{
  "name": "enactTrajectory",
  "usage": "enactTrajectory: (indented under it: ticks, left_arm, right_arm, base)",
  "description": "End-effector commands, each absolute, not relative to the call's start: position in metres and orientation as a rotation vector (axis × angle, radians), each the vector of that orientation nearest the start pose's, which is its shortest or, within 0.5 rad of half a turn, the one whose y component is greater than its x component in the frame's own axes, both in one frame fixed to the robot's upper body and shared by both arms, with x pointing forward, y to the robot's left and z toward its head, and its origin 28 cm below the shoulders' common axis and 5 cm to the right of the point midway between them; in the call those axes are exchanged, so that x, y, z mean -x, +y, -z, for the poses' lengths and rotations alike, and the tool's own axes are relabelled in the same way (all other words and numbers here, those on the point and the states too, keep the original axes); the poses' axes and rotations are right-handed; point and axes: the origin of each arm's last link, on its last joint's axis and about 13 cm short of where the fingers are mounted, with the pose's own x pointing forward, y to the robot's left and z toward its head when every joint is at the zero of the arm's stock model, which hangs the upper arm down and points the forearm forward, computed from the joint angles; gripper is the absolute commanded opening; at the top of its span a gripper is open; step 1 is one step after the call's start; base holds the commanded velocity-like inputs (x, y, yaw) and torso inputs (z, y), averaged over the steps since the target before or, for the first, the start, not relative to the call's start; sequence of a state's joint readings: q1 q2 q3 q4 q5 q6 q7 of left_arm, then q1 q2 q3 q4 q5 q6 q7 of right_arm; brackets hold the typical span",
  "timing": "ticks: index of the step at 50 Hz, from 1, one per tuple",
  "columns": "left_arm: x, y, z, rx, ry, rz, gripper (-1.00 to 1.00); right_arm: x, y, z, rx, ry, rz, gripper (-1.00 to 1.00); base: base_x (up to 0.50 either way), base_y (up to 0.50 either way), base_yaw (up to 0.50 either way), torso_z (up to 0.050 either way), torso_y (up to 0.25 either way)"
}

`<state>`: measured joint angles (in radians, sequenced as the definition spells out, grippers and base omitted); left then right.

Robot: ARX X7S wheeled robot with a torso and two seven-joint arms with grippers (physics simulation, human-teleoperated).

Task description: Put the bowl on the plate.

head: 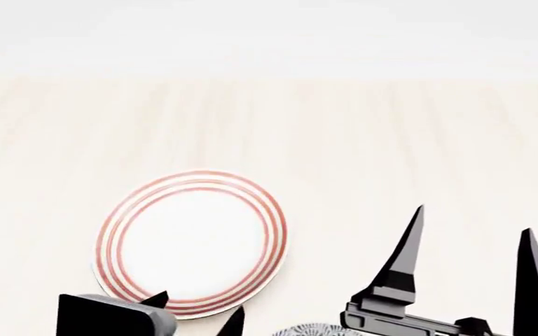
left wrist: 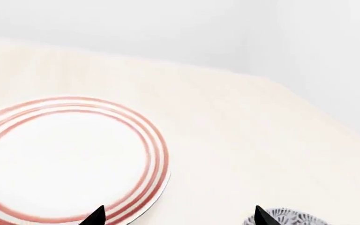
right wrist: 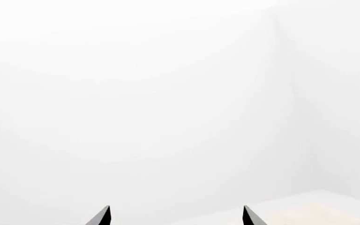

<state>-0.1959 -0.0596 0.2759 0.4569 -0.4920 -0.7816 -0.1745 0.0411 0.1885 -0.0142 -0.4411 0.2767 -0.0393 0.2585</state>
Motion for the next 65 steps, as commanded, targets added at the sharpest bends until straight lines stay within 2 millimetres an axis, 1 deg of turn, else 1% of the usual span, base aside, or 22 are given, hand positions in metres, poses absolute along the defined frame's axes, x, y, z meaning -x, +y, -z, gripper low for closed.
enactTrajectory:
  ticks: [1,7,20,38,65]
  left_arm:
    - [-0.216,0.135,-0.103,0.276,0.252,0.401,1.00]
    - [-0.215,0.132,-0.099,0.301,0.341,0.422,1.00]
    - [-0.212,0.128,-0.095,0.293,0.419,0.457,1.00]
    - [-0.215,0.127,-0.098,0.278,0.445,0.459,1.00]
    - [-0.217,0.123,-0.092,0.265,0.499,0.508,1.00]
  right_arm:
    - [-0.212,-0.121,-0.118,-0.136,-0.491,0.140,1.00]
    - [-0.213,-0.122,-0.117,-0.136,-0.489,0.141,1.00]
    - [-0.212,-0.122,-0.117,-0.136,-0.487,0.140,1.00]
    - [-0.212,-0.121,-0.115,-0.134,-0.481,0.134,1.00]
    - [-0.211,-0.119,-0.114,-0.134,-0.472,0.128,1.00]
  base:
    - [0.00,0.00,0.00,0.000,0.000]
    - [0.00,0.00,0.00,0.000,0.000]
    - [0.00,0.00,0.00,0.000,0.000]
    - [0.00,0.00,0.00,0.000,0.000]
    - [0.00,0.00,0.00,0.000,0.000]
